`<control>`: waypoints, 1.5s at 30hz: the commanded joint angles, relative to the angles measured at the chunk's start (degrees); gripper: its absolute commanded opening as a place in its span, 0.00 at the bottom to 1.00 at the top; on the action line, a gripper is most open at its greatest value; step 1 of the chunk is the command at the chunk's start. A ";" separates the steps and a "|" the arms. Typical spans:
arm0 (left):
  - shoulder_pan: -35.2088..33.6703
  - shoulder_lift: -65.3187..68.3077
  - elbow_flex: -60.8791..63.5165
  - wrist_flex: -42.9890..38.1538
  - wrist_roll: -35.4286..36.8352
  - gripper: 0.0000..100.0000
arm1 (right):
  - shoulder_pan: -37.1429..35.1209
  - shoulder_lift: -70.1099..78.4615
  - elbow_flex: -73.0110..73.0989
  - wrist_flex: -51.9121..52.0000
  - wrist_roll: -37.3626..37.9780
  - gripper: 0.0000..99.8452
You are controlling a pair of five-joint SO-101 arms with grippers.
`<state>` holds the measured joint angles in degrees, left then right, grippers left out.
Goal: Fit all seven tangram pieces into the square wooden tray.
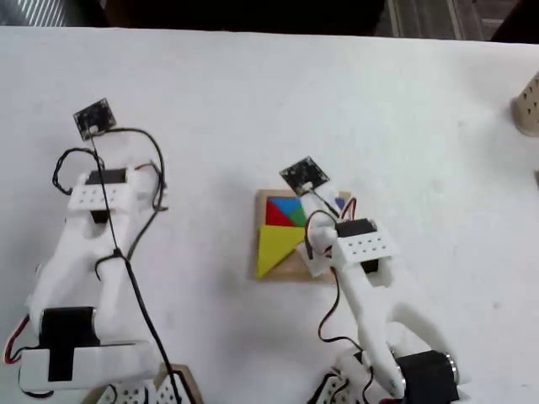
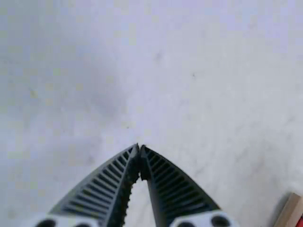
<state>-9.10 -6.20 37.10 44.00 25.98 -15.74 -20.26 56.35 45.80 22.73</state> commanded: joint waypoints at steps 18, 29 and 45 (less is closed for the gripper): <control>-0.04 0.13 -1.14 -1.41 0.44 0.02 | -3.03 -1.80 -1.14 -15.43 -4.13 0.02; -0.04 0.13 -1.14 -1.41 0.44 0.02 | -2.77 6.20 -5.63 -8.04 -0.44 0.02; 1.71 0.13 -1.23 -1.49 0.44 0.02 | -3.74 -23.25 6.15 -2.07 -6.77 0.02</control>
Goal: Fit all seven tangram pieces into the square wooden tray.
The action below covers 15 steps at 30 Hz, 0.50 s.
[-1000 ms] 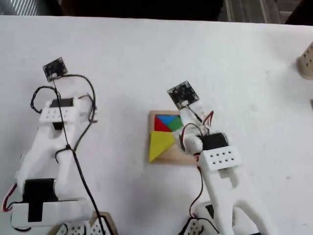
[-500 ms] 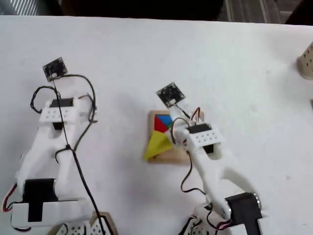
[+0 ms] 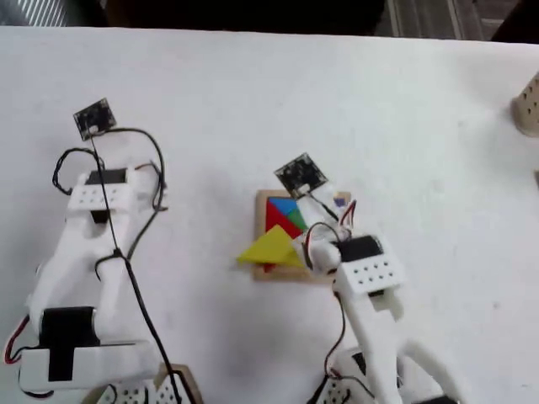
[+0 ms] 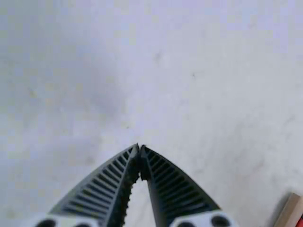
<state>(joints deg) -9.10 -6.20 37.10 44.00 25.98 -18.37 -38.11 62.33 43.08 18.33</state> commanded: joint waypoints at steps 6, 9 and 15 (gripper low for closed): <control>2.33 0.13 -1.05 -1.05 -2.90 0.02 | -5.58 -4.79 0.88 8.22 -2.55 0.02; 5.93 0.13 -0.88 0.09 -11.69 0.02 | -1.27 -3.56 1.14 10.07 -1.58 0.02; 19.91 -0.31 2.64 2.37 -19.34 0.02 | 3.21 -1.80 1.67 10.15 1.05 0.02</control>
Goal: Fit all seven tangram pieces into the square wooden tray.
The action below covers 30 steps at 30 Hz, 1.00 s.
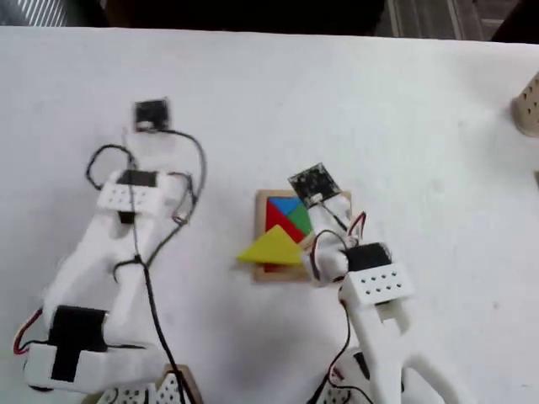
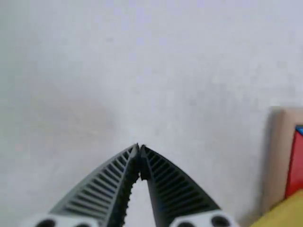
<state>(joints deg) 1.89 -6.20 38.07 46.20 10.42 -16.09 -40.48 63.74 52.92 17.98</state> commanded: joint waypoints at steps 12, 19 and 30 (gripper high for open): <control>9.80 -0.40 1.93 0.00 -4.04 0.02 | 0.84 15.60 -5.80 -0.84 1.49 0.02; 9.80 -0.40 1.93 0.00 -4.04 0.02 | 3.82 16.22 -6.07 -6.99 1.05 0.02; 9.80 -0.31 1.93 0.00 -4.04 0.02 | 3.91 14.73 -6.07 -7.78 0.97 0.02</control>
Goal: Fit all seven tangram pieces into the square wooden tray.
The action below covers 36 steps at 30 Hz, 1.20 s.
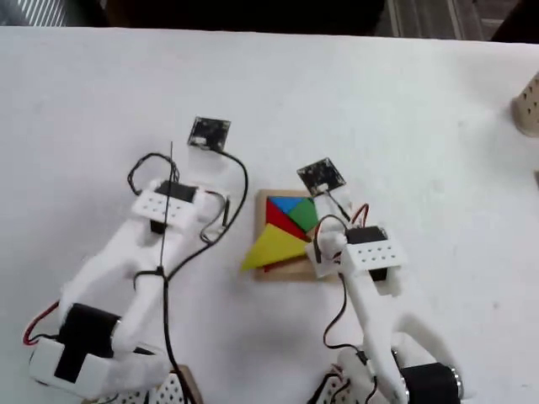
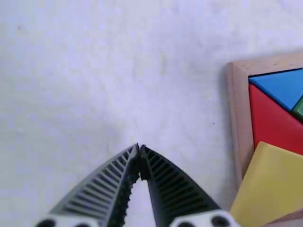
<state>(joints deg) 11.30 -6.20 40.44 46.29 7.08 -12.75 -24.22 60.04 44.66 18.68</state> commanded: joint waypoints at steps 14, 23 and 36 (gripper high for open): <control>7.52 0.84 0.09 -0.09 2.64 0.02 | 9.19 -24.48 5.54 10.15 0.88 0.02; 15.34 11.65 -6.77 2.46 13.80 0.02 | 14.99 -24.75 6.15 10.24 3.69 0.02; 24.13 13.76 -10.55 3.34 13.98 0.02 | 14.81 -24.66 6.15 9.89 5.19 0.02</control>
<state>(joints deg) 33.19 7.34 33.49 50.07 20.18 1.58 -47.43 66.55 54.59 22.73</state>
